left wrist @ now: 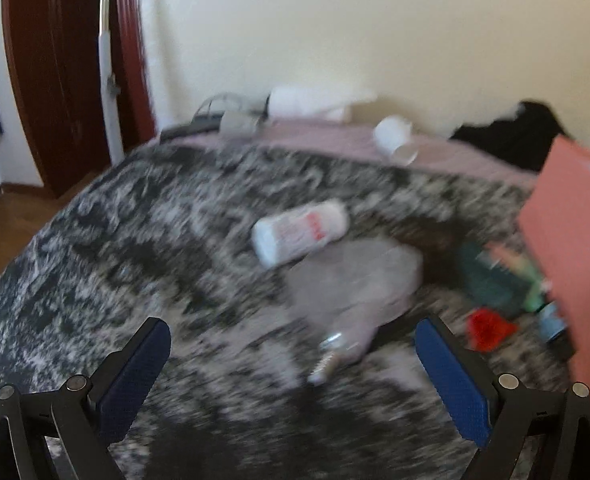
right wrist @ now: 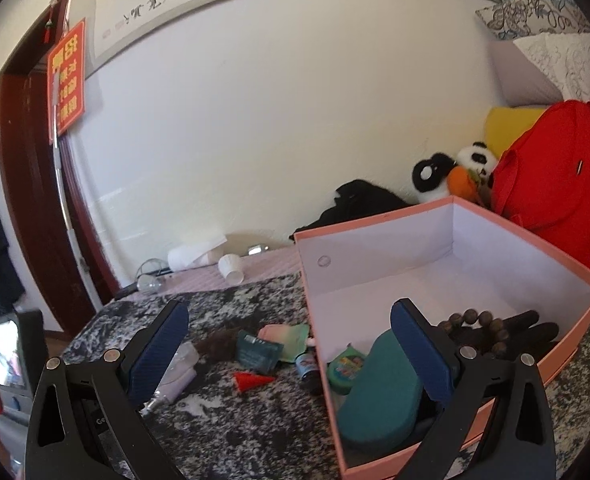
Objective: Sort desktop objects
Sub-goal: 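Grasp the white LED bulb with the left gripper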
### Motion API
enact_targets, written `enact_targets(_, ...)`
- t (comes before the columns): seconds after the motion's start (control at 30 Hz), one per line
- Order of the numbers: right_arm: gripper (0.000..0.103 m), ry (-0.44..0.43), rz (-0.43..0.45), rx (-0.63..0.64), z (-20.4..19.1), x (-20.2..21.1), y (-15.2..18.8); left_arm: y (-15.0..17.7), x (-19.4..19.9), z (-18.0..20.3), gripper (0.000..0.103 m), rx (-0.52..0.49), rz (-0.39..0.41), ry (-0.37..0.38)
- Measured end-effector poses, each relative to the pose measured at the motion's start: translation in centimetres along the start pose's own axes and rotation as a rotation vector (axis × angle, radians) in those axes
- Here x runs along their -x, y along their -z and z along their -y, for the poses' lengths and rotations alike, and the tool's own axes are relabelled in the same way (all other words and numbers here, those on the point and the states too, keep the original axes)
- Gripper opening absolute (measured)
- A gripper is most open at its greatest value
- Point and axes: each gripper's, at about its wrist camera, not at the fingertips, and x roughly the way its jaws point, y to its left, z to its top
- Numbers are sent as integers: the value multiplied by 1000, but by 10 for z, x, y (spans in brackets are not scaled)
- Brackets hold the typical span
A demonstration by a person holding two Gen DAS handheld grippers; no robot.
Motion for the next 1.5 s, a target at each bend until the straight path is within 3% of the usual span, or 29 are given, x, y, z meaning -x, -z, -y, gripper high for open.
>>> enact_targets(0.13, 103, -19, -22, -35, 4, -3, 0, 13, -12, -6, 101, -68, -29, 10)
enact_targets(0.5, 103, -24, -41, -66, 8, -3, -1, 30, -60, 17, 101, -111, -174, 180)
enact_targets(0.63, 103, -36, -54, -65, 6, -5, -2, 32, -78, 34, 101, -144, -167, 164)
enact_targets(0.77, 103, -41, -55, -58, 3, -6, -2, 21, -86, 40, 101, -111, -152, 193)
enact_targets(0.87, 103, -37, -49, -52, 1, -5, -2, 17, -96, 47, 101, -115, -156, 161)
enact_targets(0.9, 103, -32, -46, -52, 0, -4, -1, 16, -96, 48, 98, -121, -154, 151)
enact_targets(0.97, 102, -35, -45, -51, -1, -4, -1, 15, -94, 49, 77, -132, -140, 137)
enact_targets(1.0, 103, -38, -45, -48, -3, -4, -1, 15, -92, 49, 40, -141, -127, 130)
enact_targets(1.03, 103, -40, -45, -47, -3, -4, -1, 13, -89, 49, 33, -152, -128, 134)
enact_targets(1.17, 102, -36, -32, -33, -7, -1, -1, 14, -84, 44, 30, -138, -153, 162)
enact_targets(1.5, 103, -13, -15, -19, -8, -2, 0, 44, -40, 41, 30, -230, -160, 180)
